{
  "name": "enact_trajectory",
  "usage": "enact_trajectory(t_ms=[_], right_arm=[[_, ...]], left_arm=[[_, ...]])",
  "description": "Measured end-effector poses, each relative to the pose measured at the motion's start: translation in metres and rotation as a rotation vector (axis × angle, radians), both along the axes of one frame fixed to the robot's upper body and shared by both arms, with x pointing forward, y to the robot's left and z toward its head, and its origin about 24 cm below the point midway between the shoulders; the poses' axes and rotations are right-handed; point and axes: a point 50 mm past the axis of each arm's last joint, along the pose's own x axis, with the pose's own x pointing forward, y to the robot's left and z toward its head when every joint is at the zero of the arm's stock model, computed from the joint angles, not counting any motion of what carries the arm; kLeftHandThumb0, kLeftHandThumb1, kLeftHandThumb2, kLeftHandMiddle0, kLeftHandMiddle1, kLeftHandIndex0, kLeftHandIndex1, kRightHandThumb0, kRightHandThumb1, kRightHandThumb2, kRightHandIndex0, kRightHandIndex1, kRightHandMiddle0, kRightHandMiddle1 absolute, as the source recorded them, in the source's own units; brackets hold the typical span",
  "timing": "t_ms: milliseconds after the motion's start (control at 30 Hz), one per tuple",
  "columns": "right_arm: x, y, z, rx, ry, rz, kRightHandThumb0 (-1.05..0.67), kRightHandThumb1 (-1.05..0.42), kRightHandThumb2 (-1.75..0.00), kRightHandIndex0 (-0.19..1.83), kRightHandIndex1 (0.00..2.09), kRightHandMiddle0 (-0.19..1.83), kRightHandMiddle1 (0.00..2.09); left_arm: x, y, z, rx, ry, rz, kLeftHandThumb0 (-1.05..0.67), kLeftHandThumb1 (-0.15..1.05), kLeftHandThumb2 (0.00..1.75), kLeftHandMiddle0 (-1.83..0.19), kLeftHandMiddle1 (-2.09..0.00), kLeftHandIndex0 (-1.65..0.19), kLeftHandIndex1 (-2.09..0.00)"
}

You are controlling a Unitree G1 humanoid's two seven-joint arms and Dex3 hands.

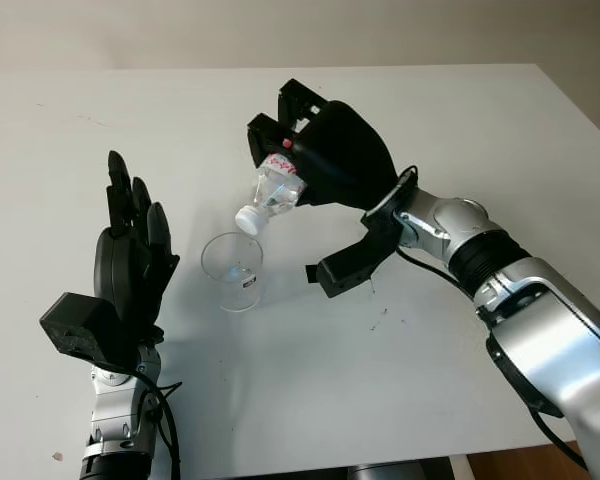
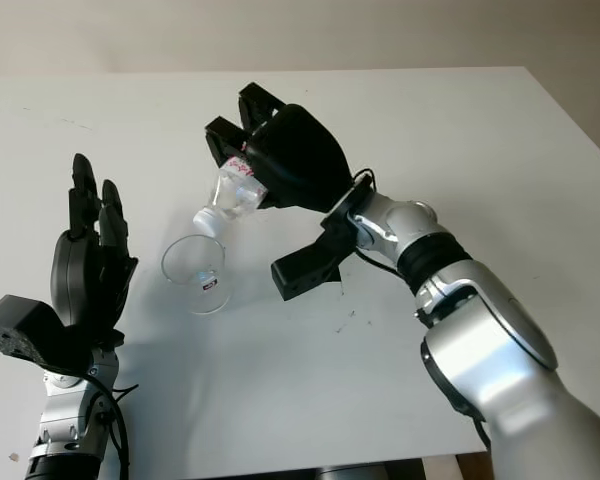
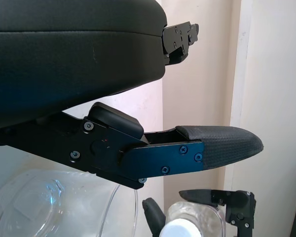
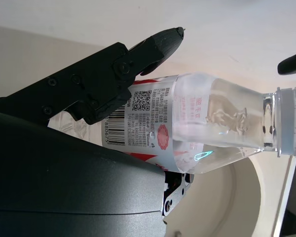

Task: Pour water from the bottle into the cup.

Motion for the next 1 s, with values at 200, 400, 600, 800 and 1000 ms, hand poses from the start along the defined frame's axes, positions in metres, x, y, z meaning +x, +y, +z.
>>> enact_trajectory(t_ms=[200,400,600,800,1000], right_arm=[[-0.002,0.003,0.001,-0.009,-0.036,0.020,-0.25,-1.02,-0.05,1.09,2.09,0.73,2.09],[-0.005,0.009,0.004,-0.019,-0.083,0.052,-0.30,-1.03,-0.05,1.01,2.09,0.62,2.09],[-0.010,0.016,0.013,-0.017,-0.126,0.100,-0.30,-1.03,-0.05,0.99,2.09,0.69,2.09],[-0.013,0.017,0.018,-0.055,-0.208,0.109,-0.33,-1.02,-0.05,0.99,2.09,0.58,2.08],[-0.018,0.020,0.018,-0.134,-0.329,0.133,-0.34,-1.04,-0.06,0.96,2.09,0.62,2.07]], left_arm=[[0.000,-0.002,-0.001,0.002,0.002,-0.004,-0.95,1.05,0.57,0.17,0.00,0.19,0.00],[0.000,-0.002,-0.004,-0.003,0.004,-0.008,-0.94,1.05,0.57,0.18,0.00,0.19,0.00],[0.000,-0.002,-0.005,-0.003,0.001,-0.021,-0.96,1.05,0.57,0.19,0.00,0.19,0.00],[0.001,-0.002,-0.005,-0.003,0.000,-0.020,-0.96,1.05,0.56,0.19,0.00,0.19,0.00],[0.001,-0.002,-0.005,-0.009,-0.002,-0.020,-0.96,1.05,0.56,0.19,0.00,0.19,0.00]])
